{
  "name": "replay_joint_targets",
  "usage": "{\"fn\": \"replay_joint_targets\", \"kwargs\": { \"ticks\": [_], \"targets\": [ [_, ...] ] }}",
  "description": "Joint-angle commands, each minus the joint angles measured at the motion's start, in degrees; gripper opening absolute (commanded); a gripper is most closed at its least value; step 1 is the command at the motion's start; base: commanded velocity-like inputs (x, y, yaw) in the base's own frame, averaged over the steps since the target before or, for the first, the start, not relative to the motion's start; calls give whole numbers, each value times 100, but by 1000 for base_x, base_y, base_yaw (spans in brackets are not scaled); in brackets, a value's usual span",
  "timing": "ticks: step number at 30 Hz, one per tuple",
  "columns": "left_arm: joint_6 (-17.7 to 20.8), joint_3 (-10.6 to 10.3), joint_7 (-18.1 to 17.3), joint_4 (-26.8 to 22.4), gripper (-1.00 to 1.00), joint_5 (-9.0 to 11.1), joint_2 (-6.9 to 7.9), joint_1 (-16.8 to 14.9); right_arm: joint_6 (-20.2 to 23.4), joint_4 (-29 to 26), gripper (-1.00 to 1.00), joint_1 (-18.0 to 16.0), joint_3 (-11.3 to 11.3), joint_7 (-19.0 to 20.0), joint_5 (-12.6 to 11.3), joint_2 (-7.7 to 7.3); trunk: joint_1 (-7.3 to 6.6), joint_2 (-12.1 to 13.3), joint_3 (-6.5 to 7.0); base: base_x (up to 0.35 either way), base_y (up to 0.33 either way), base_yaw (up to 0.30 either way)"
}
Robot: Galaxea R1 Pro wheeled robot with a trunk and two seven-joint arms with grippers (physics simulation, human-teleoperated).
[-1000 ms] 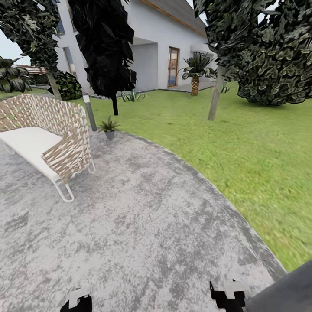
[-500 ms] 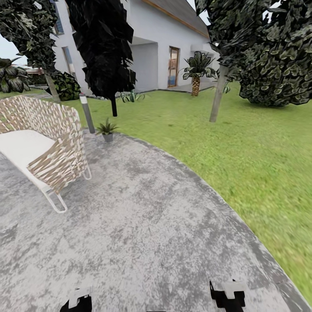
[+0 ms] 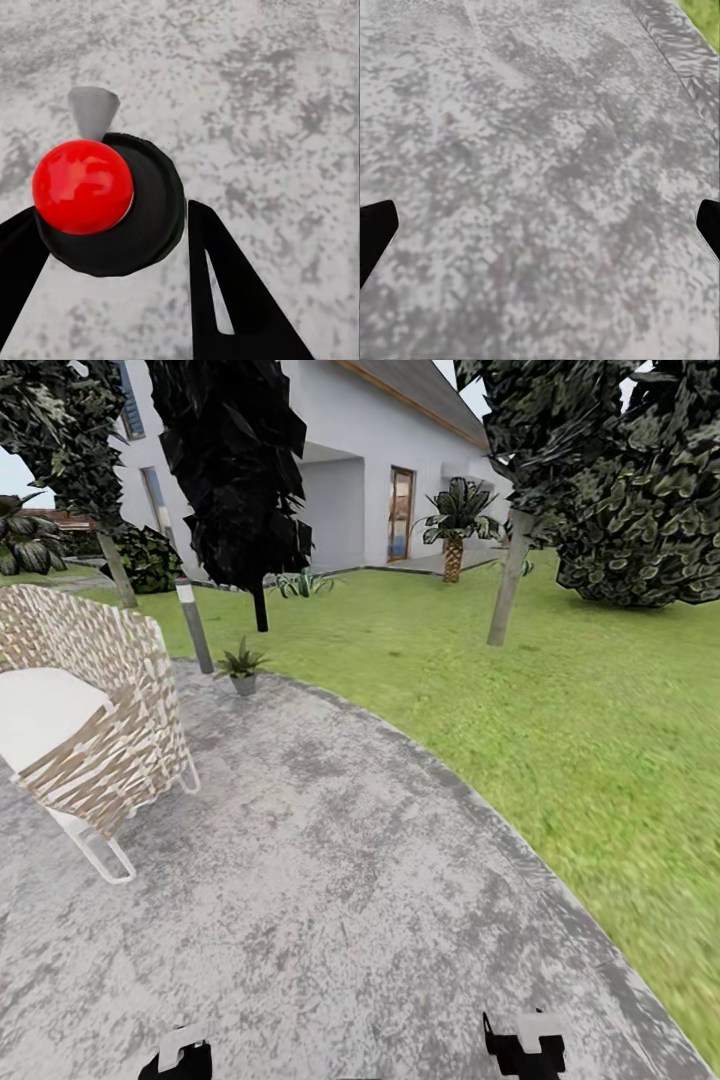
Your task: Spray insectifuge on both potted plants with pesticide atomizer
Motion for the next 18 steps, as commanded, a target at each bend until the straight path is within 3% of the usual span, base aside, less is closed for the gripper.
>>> {"fn": "replay_joint_targets", "kwargs": {
  "ticks": [1,18],
  "targets": [
    [-20,-15,4,3,-100,58,2,-2,-15,5,100,-4,-27,-31,61,4,2,-2,-5,333,0,0],
    [-20,-15,4,3,-100,58,-3,-2,-15,1,100,-4,-28,-49,52,-5,2,-2,-5,333,0,0]
  ]
}}
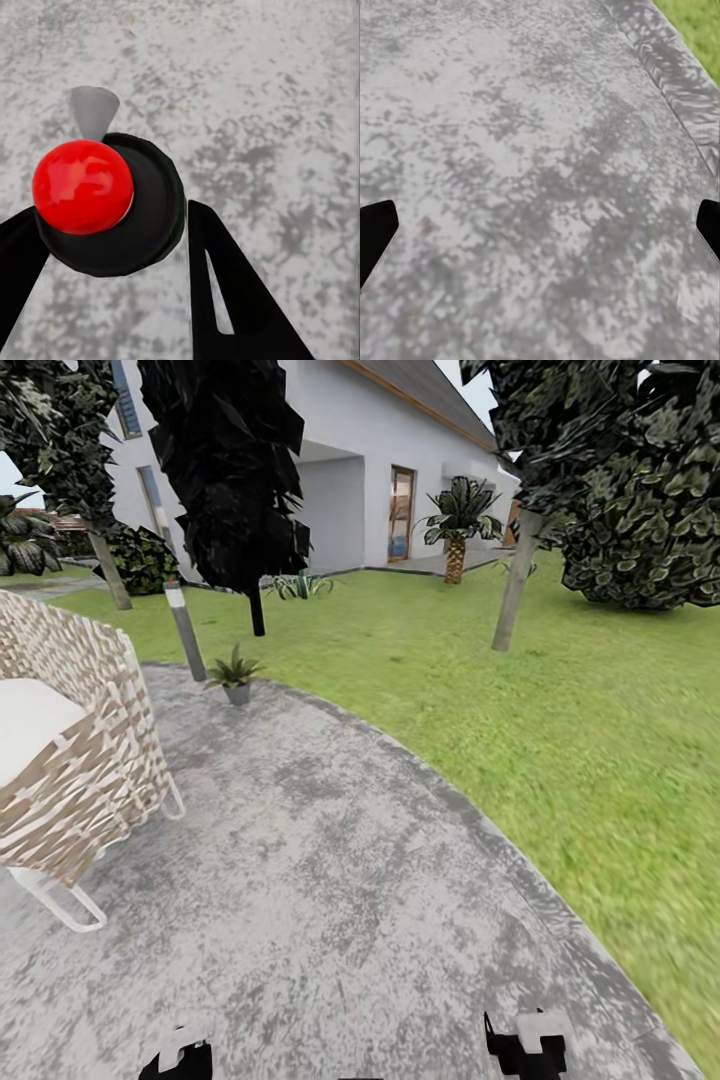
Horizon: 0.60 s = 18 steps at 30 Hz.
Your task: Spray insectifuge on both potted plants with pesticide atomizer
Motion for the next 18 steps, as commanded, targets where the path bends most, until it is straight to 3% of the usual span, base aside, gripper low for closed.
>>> {"fn": "replay_joint_targets", "kwargs": {
  "ticks": [1,18],
  "targets": [
    [-21,-14,5,3,-100,58,2,-2,-15,5,100,-4,-27,-32,61,3,2,-2,-5,333,0,0],
    [-21,-14,5,12,-100,58,8,-2,-15,8,100,-4,-21,-28,69,3,2,-2,-5,333,0,0]
  ]
}}
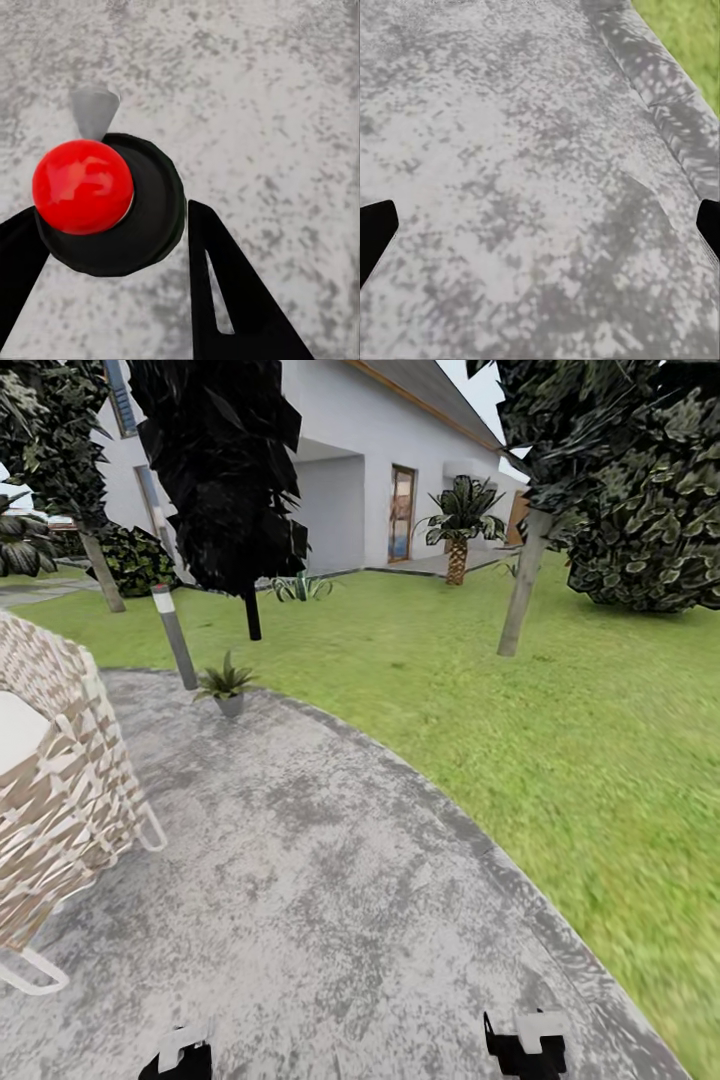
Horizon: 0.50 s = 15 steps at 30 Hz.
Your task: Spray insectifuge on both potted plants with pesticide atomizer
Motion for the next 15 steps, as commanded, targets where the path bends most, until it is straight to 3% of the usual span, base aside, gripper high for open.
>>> {"fn": "replay_joint_targets", "kwargs": {
  "ticks": [1,15],
  "targets": [
    [-21,-15,5,7,-100,58,2,-2,-15,4,100,-4,-25,-32,61,3,2,-1,-5,333,0,0],
    [-29,-15,5,82,-100,54,2,-3,-15,11,100,-4,-23,-28,61,3,2,-1,-5,333,0,0]
  ]
}}
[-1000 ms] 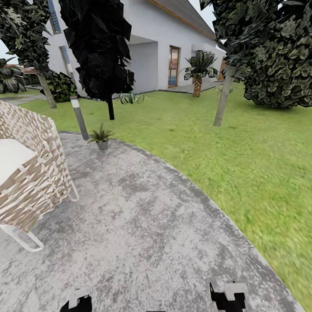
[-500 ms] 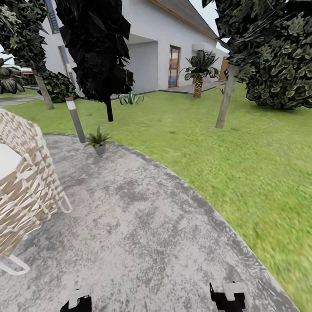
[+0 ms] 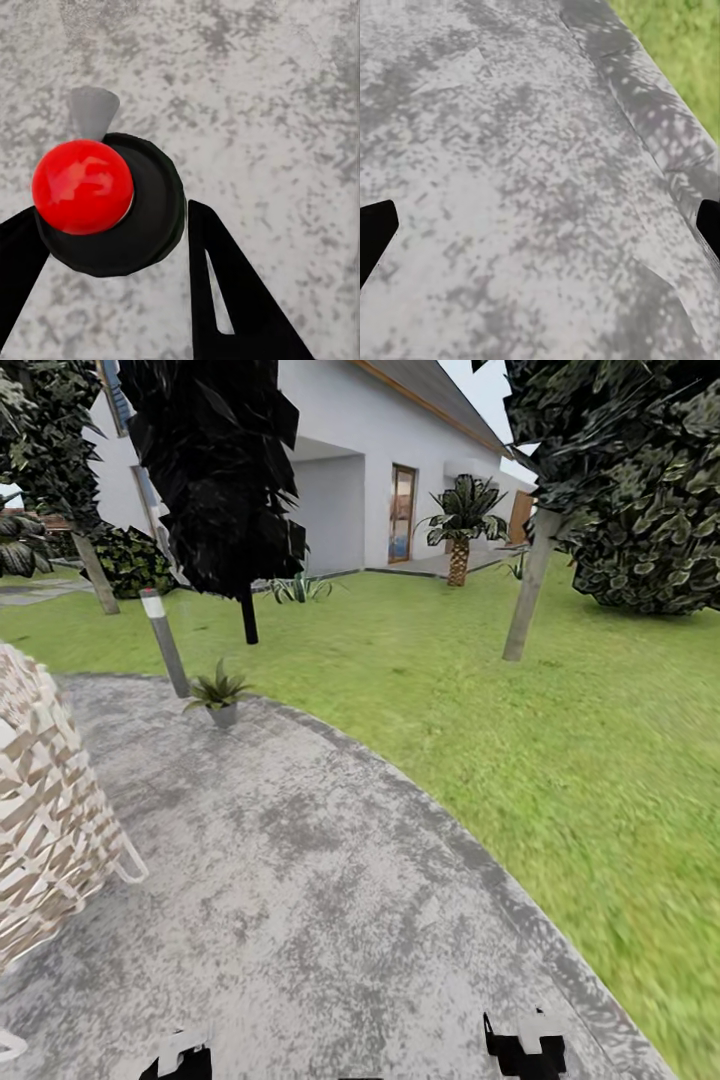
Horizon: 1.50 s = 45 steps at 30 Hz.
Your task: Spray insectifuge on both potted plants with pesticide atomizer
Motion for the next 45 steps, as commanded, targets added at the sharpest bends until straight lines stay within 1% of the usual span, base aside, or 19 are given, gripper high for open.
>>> {"fn": "replay_joint_targets", "kwargs": {
  "ticks": [1,30,41,45],
  "targets": [
    [-21,-14,4,3,-100,60,2,-5,-15,4,100,-4,-27,-33,61,3,2,-1,-5,333,0,0],
    [-22,-14,4,3,-100,54,2,-5,-15,5,100,-4,-27,-31,61,12,2,-1,-5,333,0,1],
    [-21,-14,7,10,-100,62,2,-6,-15,5,100,-4,-27,-31,61,12,2,-1,-5,333,0,149],
    [-22,-14,7,12,-100,61,2,-6,-15,5,100,-4,-27,-31,61,12,2,-1,-5,333,0,40]
  ]
}}
